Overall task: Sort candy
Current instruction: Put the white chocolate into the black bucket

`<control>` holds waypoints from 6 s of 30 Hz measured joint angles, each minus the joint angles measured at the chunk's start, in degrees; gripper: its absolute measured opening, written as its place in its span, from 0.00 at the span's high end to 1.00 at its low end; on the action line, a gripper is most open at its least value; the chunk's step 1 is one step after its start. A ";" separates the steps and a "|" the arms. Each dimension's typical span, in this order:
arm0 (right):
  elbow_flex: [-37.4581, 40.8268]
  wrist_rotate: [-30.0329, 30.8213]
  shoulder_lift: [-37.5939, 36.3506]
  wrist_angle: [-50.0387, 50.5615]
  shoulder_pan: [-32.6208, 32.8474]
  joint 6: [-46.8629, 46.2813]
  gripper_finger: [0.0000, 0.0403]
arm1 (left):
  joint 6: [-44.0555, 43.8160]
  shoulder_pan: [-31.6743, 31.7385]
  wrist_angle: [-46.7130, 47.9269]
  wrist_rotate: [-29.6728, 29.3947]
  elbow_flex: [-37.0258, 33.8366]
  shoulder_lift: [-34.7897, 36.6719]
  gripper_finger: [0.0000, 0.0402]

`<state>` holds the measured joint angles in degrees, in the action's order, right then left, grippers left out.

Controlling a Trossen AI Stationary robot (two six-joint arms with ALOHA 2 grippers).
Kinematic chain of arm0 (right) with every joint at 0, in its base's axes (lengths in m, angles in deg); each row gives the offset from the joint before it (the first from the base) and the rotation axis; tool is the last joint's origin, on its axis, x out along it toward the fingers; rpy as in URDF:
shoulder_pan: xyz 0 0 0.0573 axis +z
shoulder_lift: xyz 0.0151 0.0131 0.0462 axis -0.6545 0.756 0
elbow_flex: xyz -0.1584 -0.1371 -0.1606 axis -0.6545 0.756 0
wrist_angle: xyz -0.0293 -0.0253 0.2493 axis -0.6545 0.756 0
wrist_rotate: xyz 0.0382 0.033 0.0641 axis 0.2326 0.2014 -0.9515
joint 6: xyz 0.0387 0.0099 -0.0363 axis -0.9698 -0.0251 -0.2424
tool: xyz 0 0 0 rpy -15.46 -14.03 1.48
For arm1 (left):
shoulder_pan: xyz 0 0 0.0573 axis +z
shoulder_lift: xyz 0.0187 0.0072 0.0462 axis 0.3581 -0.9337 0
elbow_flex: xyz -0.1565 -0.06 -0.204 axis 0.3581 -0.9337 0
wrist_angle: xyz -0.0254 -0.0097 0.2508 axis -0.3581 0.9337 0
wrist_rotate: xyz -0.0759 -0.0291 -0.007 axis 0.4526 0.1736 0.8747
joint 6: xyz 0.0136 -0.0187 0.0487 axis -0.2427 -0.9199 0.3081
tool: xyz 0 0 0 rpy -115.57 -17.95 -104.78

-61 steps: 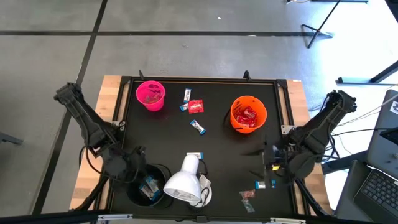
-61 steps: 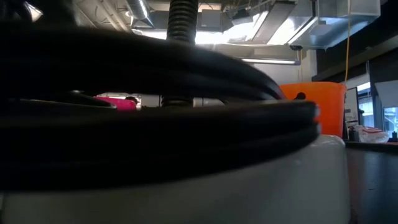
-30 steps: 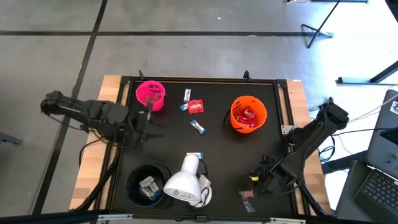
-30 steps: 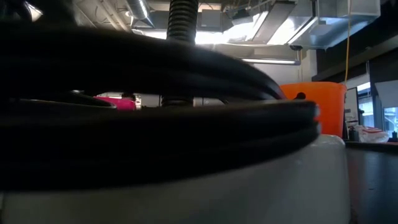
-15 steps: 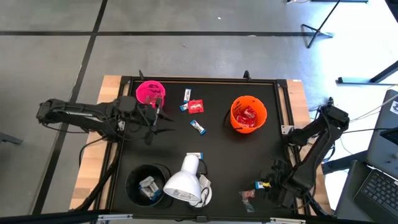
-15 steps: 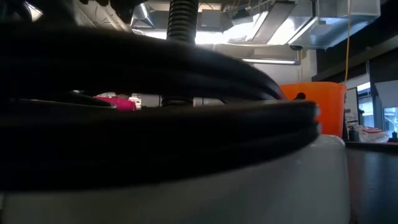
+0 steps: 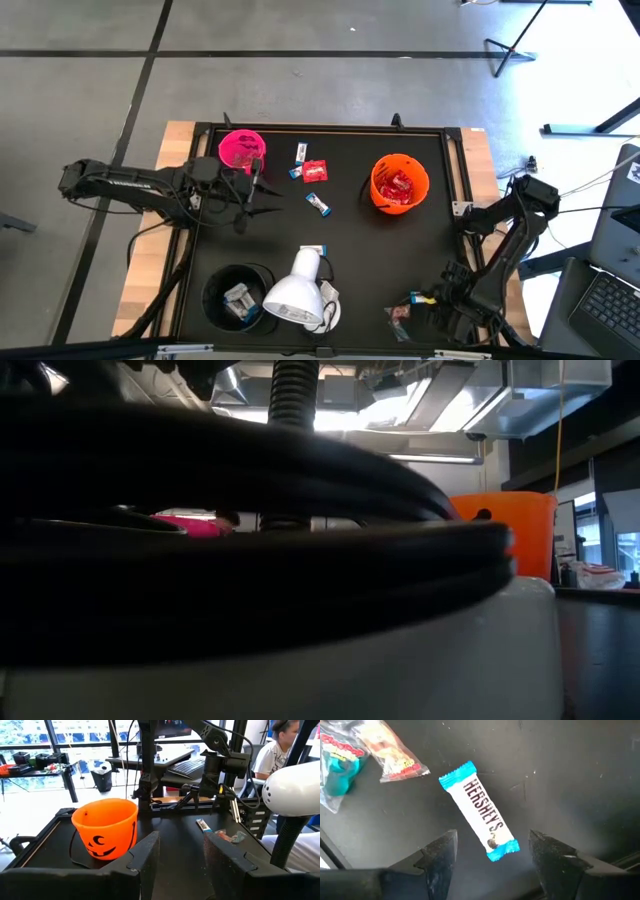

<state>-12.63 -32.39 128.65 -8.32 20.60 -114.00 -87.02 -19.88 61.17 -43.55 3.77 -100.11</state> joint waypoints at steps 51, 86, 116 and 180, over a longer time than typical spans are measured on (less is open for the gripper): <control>18.77 -6.51 -5.69 -18.84 -1.12 -5.37 0.82 | -0.46 -0.04 0.44 1.07 0.04 -0.02 0.64; 13.54 21.32 -7.74 -18.06 -6.04 -1.02 1.00 | -4.22 -0.07 -6.04 -1.31 0.07 -0.02 0.64; -3.40 38.79 -7.75 -18.94 -32.57 39.66 1.00 | -7.72 -1.90 -18.28 -5.16 0.09 -8.67 0.64; -5.12 44.80 -7.74 -42.94 -43.15 66.76 0.96 | -21.00 -0.63 -20.26 -19.74 13.29 -28.94 0.84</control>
<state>-17.75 12.41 120.91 -51.26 -22.56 -47.24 -108.02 -20.51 40.91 -63.29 17.06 -129.05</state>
